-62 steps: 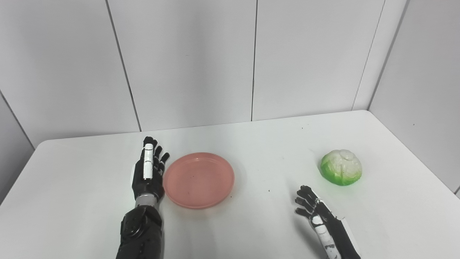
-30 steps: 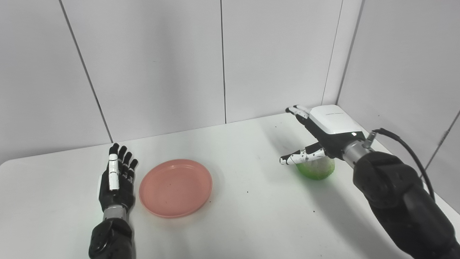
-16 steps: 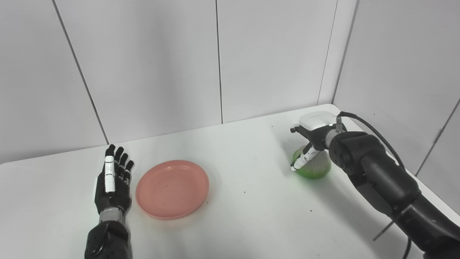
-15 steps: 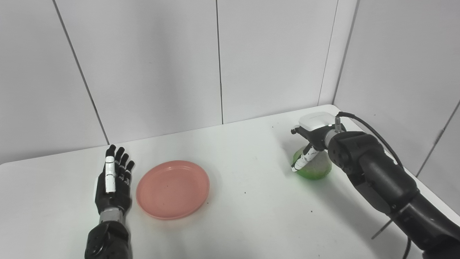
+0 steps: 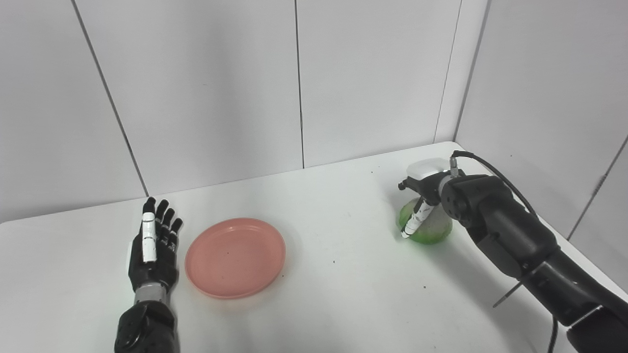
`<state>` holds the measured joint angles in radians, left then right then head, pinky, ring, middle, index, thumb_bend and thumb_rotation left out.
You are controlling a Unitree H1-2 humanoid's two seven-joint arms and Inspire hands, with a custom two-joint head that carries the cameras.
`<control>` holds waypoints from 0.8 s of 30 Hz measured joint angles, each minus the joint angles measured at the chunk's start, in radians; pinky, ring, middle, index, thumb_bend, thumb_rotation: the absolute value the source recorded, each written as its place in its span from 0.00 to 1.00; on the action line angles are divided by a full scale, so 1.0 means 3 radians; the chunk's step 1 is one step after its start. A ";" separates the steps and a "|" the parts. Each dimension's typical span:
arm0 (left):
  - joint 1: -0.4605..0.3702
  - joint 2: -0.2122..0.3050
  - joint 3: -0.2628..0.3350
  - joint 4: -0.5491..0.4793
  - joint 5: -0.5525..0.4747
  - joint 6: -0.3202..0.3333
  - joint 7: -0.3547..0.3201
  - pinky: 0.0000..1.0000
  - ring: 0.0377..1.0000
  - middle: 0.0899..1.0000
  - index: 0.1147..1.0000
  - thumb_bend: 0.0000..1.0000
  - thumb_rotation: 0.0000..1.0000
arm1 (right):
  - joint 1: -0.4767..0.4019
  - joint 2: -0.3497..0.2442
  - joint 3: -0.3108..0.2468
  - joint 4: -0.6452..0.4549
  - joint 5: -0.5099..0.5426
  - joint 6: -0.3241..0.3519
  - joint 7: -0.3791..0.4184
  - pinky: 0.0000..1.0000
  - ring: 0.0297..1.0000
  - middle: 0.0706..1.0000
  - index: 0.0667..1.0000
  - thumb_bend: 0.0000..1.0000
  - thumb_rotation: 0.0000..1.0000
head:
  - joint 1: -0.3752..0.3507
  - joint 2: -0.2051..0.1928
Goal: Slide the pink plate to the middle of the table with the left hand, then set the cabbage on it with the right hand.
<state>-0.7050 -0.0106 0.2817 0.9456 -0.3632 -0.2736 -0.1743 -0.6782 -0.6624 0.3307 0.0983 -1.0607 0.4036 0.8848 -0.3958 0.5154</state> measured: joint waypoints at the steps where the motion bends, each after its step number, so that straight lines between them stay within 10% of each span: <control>1: 0.0001 0.0001 0.0000 0.0000 0.0000 0.0000 0.0000 0.98 0.98 0.96 0.96 0.66 0.71 | 0.0000 0.0000 0.0000 0.0000 0.0001 0.0001 0.0007 0.66 0.89 0.95 0.88 1.00 0.47 | 0.0000 0.0000; 24: 0.0042 0.0008 -0.0002 -0.0074 -0.0004 0.0039 -0.0014 0.96 0.98 0.95 0.95 0.68 0.69 | -0.0031 -0.0011 0.0042 0.0199 -0.0085 0.0027 0.0192 0.60 0.86 0.95 0.87 1.00 0.48 | 0.0010 0.0061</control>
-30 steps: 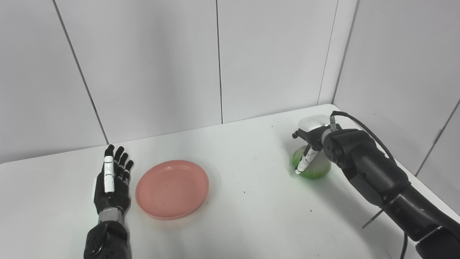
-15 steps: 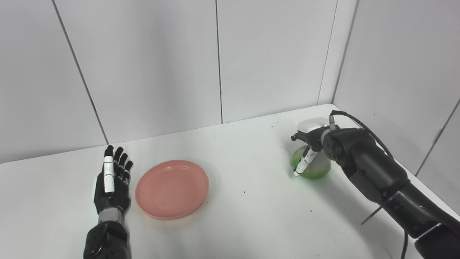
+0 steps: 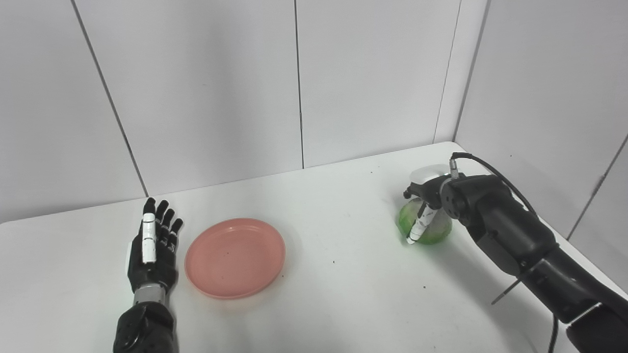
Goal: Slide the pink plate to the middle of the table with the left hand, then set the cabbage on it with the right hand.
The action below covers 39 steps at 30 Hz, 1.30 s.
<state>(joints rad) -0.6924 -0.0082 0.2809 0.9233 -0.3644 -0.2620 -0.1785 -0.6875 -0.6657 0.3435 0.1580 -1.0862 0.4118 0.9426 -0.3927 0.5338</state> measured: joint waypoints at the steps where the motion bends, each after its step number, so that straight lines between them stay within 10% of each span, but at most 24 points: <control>1: 0.0006 0.0000 0.0000 -0.0011 0.0000 0.0009 -0.0001 0.96 0.98 0.96 0.95 0.67 0.69 | 0.0001 0.0000 -0.0001 0.0038 0.0000 0.0003 -0.0011 0.60 0.87 0.96 0.87 1.00 0.48 | 0.0000 0.0005; 23: 0.0064 -0.0001 -0.0014 -0.0130 0.0003 0.0074 0.0006 0.93 0.98 0.95 0.95 0.67 0.70 | 0.0029 0.0006 -0.0104 0.0234 0.0252 0.0040 -0.0263 0.62 0.87 0.95 0.85 1.00 0.46 | 0.0036 0.0061; 28: 0.0092 -0.0001 -0.0029 -0.0187 0.0005 0.0101 0.0016 0.95 0.98 0.95 0.96 0.67 0.70 | 0.0125 0.0016 -0.0223 0.0206 0.0551 0.0035 -0.0469 0.57 0.68 0.74 0.78 1.00 0.40 | 0.0046 0.0072; 33: 0.0108 0.0000 -0.0042 -0.0232 0.0005 0.0153 0.0016 0.95 0.98 0.96 0.95 0.67 0.70 | 0.0149 0.0015 -0.0233 0.0184 0.0658 0.0043 -0.0521 0.26 0.32 0.41 0.65 0.92 0.17 | 0.0051 0.0082; 35: 0.0109 0.0002 -0.0050 -0.0236 0.0005 0.0165 0.0016 0.94 0.98 0.96 0.95 0.68 0.69 | 0.0146 0.0010 -0.0223 0.0177 0.0658 0.0058 -0.0527 0.24 0.29 0.42 0.63 0.66 0.04 | 0.0051 0.0087; 39: 0.0113 0.0004 -0.0049 -0.0249 0.0005 0.0177 0.0030 0.94 0.97 0.96 0.94 0.68 0.68 | 0.0132 -0.0005 -0.0148 0.0175 0.0655 0.0061 -0.0519 0.23 0.29 0.43 0.60 0.58 0.00 | 0.0051 0.0087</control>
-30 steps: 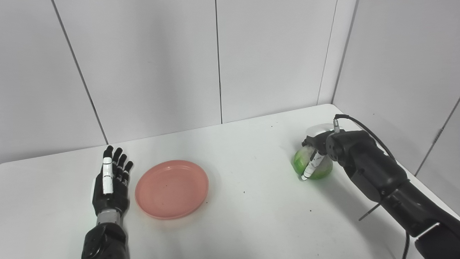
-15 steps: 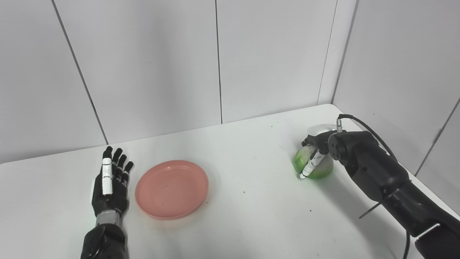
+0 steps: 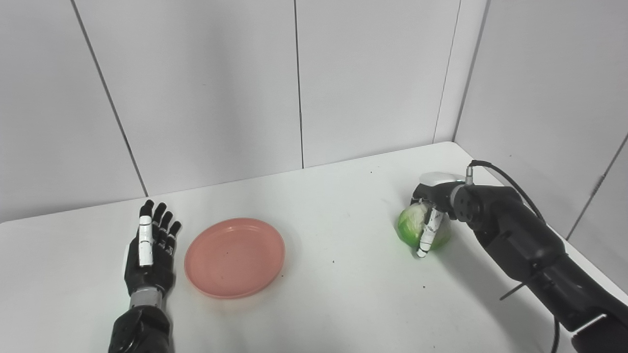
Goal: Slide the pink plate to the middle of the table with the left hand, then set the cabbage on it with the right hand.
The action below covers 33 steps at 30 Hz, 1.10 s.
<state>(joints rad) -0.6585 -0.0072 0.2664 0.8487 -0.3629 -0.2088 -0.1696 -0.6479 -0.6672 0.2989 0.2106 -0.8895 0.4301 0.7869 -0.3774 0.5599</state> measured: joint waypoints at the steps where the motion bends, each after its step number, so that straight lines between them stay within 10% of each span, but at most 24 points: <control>1: 0.0002 -0.0001 -0.0001 -0.0006 0.0000 0.0003 0.0002 0.93 0.98 0.96 0.95 0.68 0.69 | -0.0005 -0.0003 0.0009 0.0000 0.0001 0.0001 0.0005 0.23 0.29 0.43 0.59 0.58 0.00 | 0.0000 0.0000; 33: 0.0020 -0.0026 -0.0070 -0.0042 0.0013 -0.0001 0.0084 0.88 0.98 0.95 0.96 0.70 0.68 | -0.0485 0.0017 0.0173 -0.0736 0.0471 -0.0003 0.0331 0.23 0.31 0.44 0.59 0.57 0.00 | 0.0179 0.0026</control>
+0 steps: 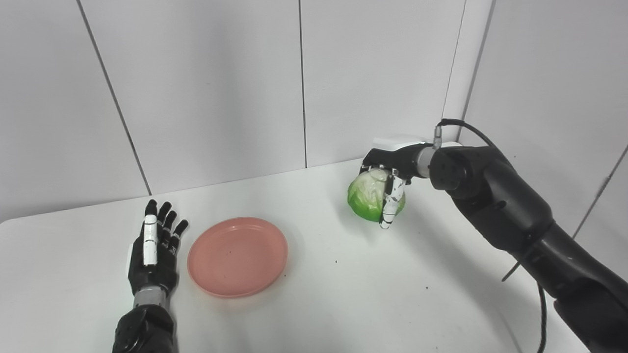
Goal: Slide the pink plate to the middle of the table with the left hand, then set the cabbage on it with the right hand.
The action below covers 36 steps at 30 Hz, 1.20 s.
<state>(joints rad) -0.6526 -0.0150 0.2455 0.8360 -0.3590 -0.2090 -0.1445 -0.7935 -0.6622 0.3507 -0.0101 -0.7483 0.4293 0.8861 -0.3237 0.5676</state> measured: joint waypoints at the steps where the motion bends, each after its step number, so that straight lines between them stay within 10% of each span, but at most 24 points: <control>1: 0.0003 0.0000 0.0001 0.0001 -0.0001 -0.0001 0.0000 0.88 0.97 0.93 0.96 0.70 0.68 | 0.0000 0.0001 0.0000 0.0000 0.0010 -0.0002 0.0004 0.24 0.32 0.44 0.58 0.57 0.00 | 0.0040 0.0000; 16: -0.0093 -0.0234 -0.0057 0.0177 0.0154 -0.0207 0.0276 0.81 0.94 0.90 0.95 0.74 0.68 | -0.0296 0.0196 0.0101 0.0144 0.0215 -0.0305 -0.0043 0.22 0.29 0.44 0.58 0.57 0.00 | 0.1104 0.0010; 36: -0.0125 -0.0342 -0.0092 0.0275 0.0363 -0.0389 0.0441 0.75 0.92 0.90 0.92 0.71 0.71 | -0.0525 0.0821 0.0375 0.0829 0.0224 -0.0664 -0.0353 0.24 0.30 0.44 0.59 0.57 0.00 | 0.1483 -0.0005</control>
<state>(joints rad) -0.6901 -0.1176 0.2180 0.9185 -0.2503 -0.3258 -0.0123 -0.9511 -0.4158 0.4632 0.2387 -0.6810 0.2300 0.7802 0.1212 0.5660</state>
